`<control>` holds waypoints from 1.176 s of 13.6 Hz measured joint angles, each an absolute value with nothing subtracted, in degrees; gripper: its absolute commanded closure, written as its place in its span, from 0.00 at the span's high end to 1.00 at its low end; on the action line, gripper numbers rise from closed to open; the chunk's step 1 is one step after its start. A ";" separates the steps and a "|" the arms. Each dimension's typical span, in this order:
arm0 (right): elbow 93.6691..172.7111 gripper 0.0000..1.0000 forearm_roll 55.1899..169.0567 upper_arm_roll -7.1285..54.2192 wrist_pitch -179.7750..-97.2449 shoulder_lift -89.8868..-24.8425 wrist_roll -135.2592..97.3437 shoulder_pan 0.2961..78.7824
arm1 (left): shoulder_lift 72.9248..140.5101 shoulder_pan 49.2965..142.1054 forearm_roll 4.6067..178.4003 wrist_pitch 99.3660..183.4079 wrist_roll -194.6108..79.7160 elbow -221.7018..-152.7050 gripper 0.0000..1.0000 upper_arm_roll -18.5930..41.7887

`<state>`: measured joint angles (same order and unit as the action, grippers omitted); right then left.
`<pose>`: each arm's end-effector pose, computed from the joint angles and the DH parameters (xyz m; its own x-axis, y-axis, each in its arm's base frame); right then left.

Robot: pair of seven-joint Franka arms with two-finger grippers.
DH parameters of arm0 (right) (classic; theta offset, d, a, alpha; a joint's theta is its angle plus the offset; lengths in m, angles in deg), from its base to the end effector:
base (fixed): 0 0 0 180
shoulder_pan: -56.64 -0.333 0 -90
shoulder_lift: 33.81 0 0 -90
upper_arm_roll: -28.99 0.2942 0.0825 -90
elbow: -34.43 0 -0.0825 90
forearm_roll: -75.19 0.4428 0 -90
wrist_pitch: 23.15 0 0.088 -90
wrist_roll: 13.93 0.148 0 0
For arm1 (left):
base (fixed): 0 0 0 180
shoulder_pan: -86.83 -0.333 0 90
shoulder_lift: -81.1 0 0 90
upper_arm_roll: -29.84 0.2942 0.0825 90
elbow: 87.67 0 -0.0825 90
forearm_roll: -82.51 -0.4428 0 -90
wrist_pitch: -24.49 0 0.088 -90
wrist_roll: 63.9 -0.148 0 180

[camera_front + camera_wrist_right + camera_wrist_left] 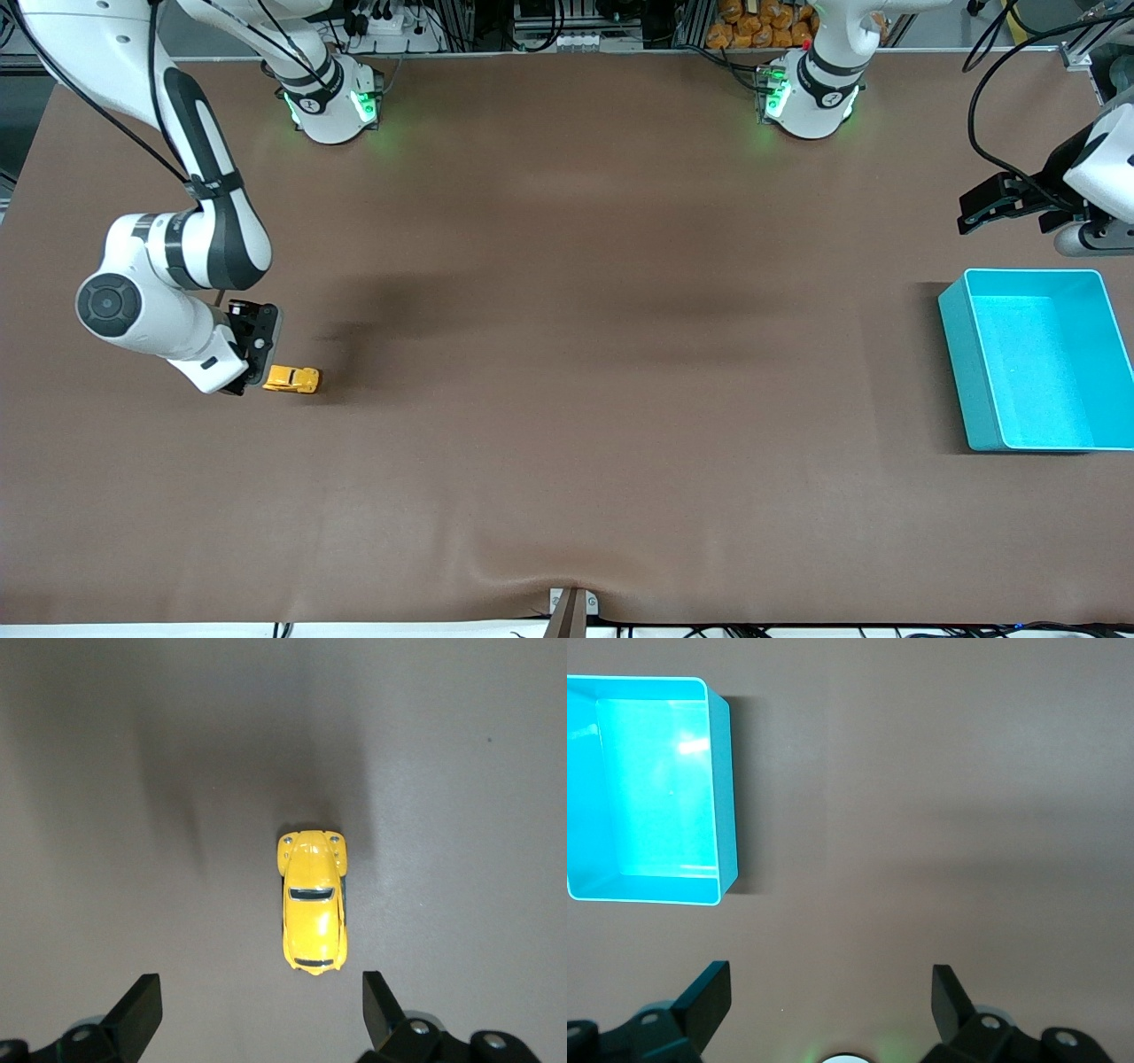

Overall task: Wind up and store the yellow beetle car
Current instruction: 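Move the right gripper down over the yellow beetle car, then close the right gripper on the yellow car's body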

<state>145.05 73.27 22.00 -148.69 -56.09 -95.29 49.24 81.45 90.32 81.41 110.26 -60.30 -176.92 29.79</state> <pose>0.6372 0.0008 0.1769 0.1105 0.9899 -0.0889 0.9861 -0.1204 -0.1145 0.6035 -0.0344 0.5588 0.9979 0.0026 -0.0654 0.0011 -0.9997 -0.0233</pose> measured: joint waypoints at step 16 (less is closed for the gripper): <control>145.03 0.65 73.15 21.98 -161.47 -64.40 -99.77 49.14 | 82.08 89.99 81.41 110.26 -60.21 -176.94 1.00 29.54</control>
<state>145.03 73.15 21.98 -161.47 -64.40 -99.77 49.14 82.08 89.99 81.41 110.26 -60.21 -176.94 29.54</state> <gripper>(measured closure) 0.326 0.000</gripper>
